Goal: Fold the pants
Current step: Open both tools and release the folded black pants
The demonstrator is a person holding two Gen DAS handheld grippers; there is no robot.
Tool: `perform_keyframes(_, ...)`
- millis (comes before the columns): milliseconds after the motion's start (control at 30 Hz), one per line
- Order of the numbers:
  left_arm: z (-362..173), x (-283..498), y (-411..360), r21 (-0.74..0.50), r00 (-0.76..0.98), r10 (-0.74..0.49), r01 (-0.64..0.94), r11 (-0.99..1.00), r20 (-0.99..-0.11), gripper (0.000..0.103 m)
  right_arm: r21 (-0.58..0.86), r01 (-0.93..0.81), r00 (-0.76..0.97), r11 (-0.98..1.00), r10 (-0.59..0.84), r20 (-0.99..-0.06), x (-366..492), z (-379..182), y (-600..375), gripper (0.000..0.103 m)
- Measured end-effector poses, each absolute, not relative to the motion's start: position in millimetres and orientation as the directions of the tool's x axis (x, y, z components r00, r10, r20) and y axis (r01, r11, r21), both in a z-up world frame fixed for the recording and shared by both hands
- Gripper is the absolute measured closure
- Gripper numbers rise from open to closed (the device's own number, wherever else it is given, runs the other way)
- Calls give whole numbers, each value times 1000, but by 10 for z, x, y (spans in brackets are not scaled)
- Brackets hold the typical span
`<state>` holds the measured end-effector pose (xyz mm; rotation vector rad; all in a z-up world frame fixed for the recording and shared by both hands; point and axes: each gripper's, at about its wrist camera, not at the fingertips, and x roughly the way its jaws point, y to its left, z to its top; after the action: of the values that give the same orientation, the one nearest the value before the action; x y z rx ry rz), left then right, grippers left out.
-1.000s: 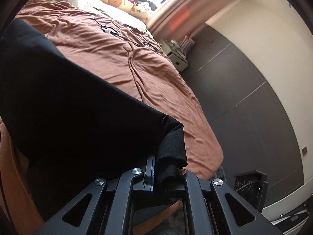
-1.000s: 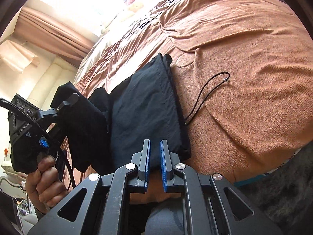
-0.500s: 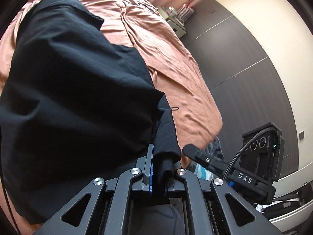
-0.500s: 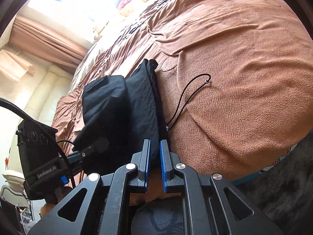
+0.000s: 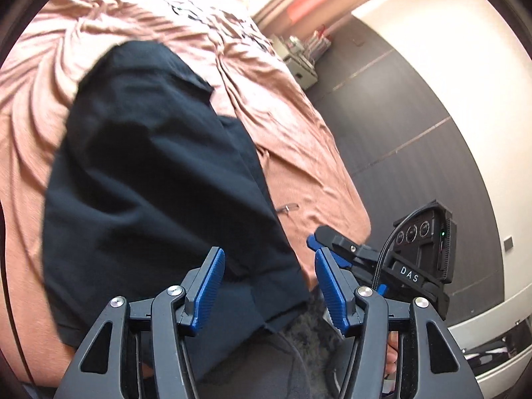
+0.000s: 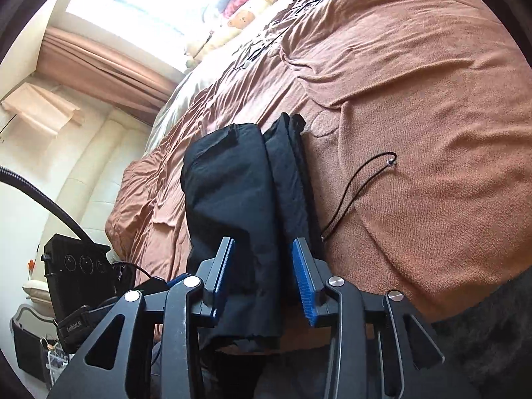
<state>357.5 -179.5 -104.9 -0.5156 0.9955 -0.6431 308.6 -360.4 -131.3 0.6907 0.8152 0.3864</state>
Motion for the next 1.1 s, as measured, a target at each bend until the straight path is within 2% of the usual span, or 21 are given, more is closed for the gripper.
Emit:
perform_keyframes(267,-932,3764,-1254,-600,478,-600,175,781,-641,44,697,-84,582,712,602,-546,3564,-1385,-3515,69)
perform_keyframes(533,-1065,4107,-792,-625,537,-571,101,774,-621,44,682,-98,512,725,624,-590,4113,-1438,-3322,69)
perform_keyframes(733,-1249,4284,-673,-621,550,-538,45,783,-638,44,669,-101,448,736,634,-630,4473,-1542,-3160,69)
perform_keyframes(933,-1377,4360,-623,-639,537,-547,20,769,-642,45,706,-104,409,701,677,-612,4766,-1626,-3095,69)
perform_keyframes(1100,-1454,4394,-559,-640,537,-535,-11,768,-652,45,776,-93,368,624,745,-556,5045,-1719,-3093,69)
